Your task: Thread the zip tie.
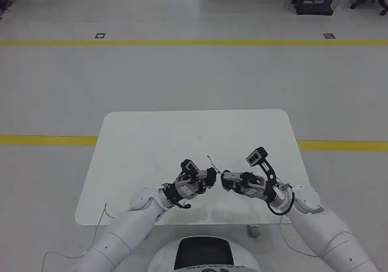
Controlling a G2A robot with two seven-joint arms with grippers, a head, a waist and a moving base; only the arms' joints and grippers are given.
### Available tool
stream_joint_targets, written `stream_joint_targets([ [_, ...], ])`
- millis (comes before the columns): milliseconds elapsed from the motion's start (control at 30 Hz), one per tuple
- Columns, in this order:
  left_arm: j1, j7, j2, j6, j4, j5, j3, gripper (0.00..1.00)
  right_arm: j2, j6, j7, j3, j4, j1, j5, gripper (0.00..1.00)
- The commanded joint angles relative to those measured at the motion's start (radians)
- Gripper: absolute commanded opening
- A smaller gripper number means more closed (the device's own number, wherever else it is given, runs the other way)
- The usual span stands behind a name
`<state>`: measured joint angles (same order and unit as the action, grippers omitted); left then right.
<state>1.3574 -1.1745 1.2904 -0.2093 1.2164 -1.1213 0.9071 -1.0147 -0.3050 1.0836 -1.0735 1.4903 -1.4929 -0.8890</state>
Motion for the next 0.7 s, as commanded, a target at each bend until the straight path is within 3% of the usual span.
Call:
stream_joint_targets([
  [0,-0.001,0.0,0.0,0.0,0.0,0.0,0.0,0.0,-0.001,0.002,0.002,-0.002,0.0,0.0,0.002,0.09],
  [667,-0.002,0.0,-0.003,0.008,0.008,0.002,0.004,0.0,-0.016,0.019,0.004,-0.013,-0.013,0.005,0.013,0.11],
])
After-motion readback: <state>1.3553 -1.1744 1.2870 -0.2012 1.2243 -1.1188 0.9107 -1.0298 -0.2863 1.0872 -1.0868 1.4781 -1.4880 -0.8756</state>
